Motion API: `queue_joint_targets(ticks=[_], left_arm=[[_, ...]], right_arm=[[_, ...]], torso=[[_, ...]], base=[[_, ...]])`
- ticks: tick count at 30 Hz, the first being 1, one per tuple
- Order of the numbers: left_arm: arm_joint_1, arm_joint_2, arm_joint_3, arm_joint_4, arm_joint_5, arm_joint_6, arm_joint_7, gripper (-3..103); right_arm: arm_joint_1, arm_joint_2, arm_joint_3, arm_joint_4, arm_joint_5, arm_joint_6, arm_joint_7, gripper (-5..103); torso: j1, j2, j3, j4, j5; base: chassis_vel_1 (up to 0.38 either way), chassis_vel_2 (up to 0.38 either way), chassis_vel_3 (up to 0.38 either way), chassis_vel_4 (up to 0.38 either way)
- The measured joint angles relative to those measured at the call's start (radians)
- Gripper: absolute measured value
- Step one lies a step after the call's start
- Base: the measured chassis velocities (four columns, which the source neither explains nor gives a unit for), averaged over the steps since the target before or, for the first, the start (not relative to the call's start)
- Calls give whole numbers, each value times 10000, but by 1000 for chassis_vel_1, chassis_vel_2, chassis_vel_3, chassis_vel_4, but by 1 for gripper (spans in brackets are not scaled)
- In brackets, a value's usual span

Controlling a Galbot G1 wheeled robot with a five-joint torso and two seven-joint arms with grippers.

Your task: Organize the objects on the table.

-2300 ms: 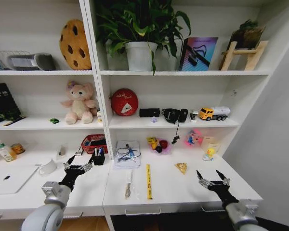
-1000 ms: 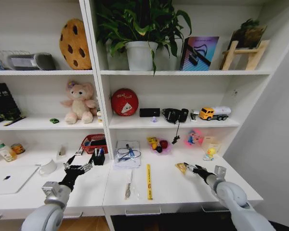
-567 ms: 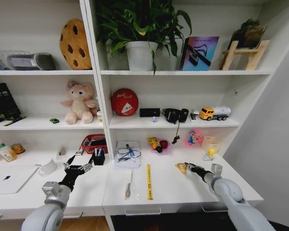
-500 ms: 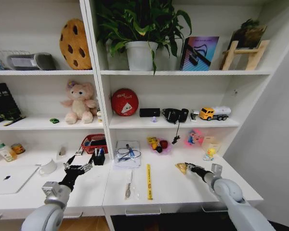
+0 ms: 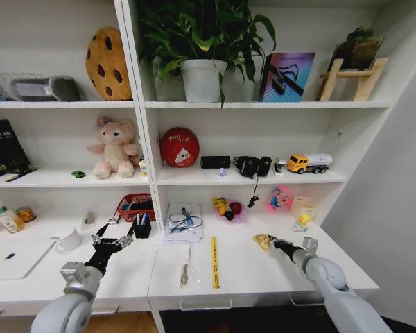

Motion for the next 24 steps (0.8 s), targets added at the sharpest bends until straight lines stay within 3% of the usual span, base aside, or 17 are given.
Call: queue_joint_targets(ticks=[3, 6, 12, 24], left_arm=[[0, 0, 0, 0, 0, 0, 0, 100], [0, 0, 0, 0, 0, 0, 0, 100], [0, 0, 0, 0, 0, 0, 0, 100], [0, 0, 0, 0, 0, 0, 2, 100]], right_arm=[[5, 16, -3, -2, -62, 53, -49, 0], [-132, 10, 3, 172, -736, 488, -407, 0], [-295, -233, -5, 967, -2103, 1394, -1939, 0], [1671, -672, -1364, -368, -1959, 2493, -3043, 0]], torso=[[0, 0, 0, 0, 0], [0, 0, 0, 0, 1], [0, 0, -1, -1, -2], [0, 0, 0, 1, -1]], base=[[0, 0, 0, 0], [0, 0, 0, 0], [0, 0, 0, 0], [0, 0, 0, 0]])
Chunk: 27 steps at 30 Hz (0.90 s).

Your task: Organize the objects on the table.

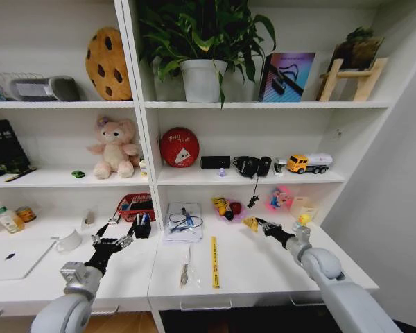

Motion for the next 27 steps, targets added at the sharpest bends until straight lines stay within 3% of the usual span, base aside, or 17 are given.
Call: queue_joint_targets(ticks=[9, 15, 27], left_arm=[[0, 0, 0, 0, 0, 0, -2, 100], [0, 0, 0, 0, 0, 0, -2, 100], [0, 0, 0, 0, 0, 0, -1, 100]], right_arm=[[1694, -138, -1668, -1490, 1334, 393, -585, 0], [2146, -162, -2023, -2118, 1394, 789, -768, 0], [3198, -201, -2813, -2747, 1730, 871, -767, 0]], torso=[[1, -1, 0, 0, 1], [1, 0, 0, -3, 0], [1, 0, 0, -1, 3]], base=[[0, 0, 0, 0], [0, 0, 0, 0], [0, 0, 0, 0]])
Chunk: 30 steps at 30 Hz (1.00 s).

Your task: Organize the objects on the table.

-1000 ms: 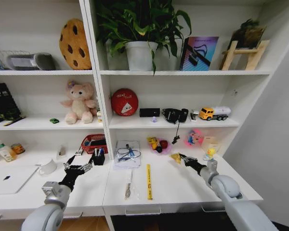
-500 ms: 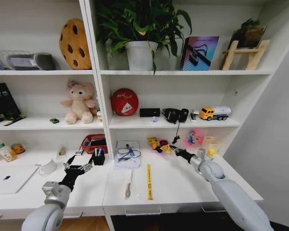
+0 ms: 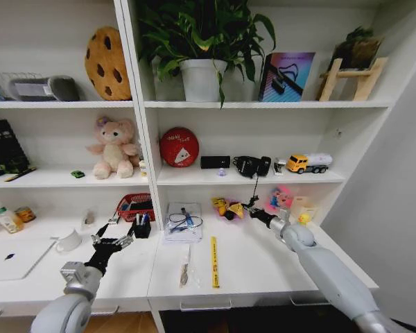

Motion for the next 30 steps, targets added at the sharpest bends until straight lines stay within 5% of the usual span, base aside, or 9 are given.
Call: queue_joint_targets(ticks=[5, 15, 30], left_arm=[[0, 0, 0, 0, 0, 0, 0, 100], [0, 0, 0, 0, 0, 0, 0, 100], [0, 0, 0, 0, 0, 0, 0, 100]], right_arm=[[1395, 331, -1093, -1437, 172, 143, 48, 0], [1663, 561, -1449, -2021, -89, 343, 356, -3], [1318, 559, -1421, -1354, -175, 460, 1127, 51]], torso=[[0, 0, 0, 0, -3], [0, 1, 0, 0, -2], [0, 1, 0, 1, -3]], base=[[0, 0, 0, 0], [0, 0, 0, 0], [0, 0, 0, 0]])
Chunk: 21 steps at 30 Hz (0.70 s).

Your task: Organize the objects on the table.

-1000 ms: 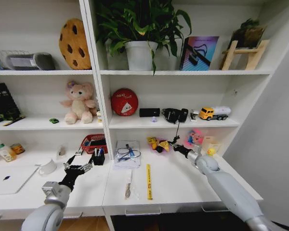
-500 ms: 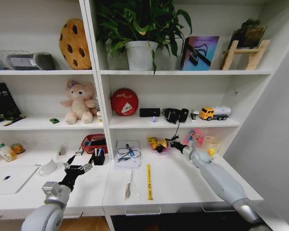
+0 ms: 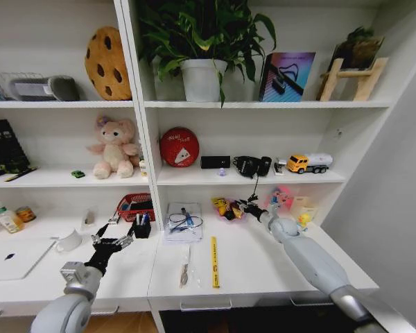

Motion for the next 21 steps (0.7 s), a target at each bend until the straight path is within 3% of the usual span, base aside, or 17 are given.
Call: queue_joint_targets(ticks=[3, 4, 9, 11, 12, 17, 21], left_arm=[[0, 0, 0, 0, 0, 0, 0, 100], [0, 0, 0, 0, 0, 0, 0, 100], [0, 0, 0, 0, 1, 0, 0, 100], [0, 0, 0, 0, 0, 0, 0, 100], [0, 0, 0, -1, 0, 0, 0, 100], [0, 0, 0, 0, 0, 0, 0, 100], [0, 0, 0, 0, 0, 0, 0, 100]], right_arm=[[-658, -102, 216, 920, 140, -189, 255, 67], [-658, -102, 216, 920, 140, -189, 255, 67], [-1738, -219, 475, 2153, 238, -358, 790, 89], [-1965, -236, 551, 2392, 238, -443, 906, 89], [-2315, -264, 671, 2782, 228, -581, 1037, 97], [-2933, -307, 826, 3677, 267, -736, 1416, 100], [-3543, -421, 1045, 4719, 154, -846, 2339, 100]], torso=[[0, 0, 0, -1, 1], [0, 0, 0, -1, 1], [0, 0, 0, 0, 1], [-1, 1, -1, -1, 1], [-1, 0, -1, -2, 2], [-1, 1, -1, -1, 1], [-1, 0, -1, 1, 0]], base=[[0, 0, 0, 0], [0, 0, 0, 0], [0, 0, 0, 0], [0, 0, 0, 0], [0, 0, 0, 0], [0, 0, 0, 0], [0, 0, 0, 0]])
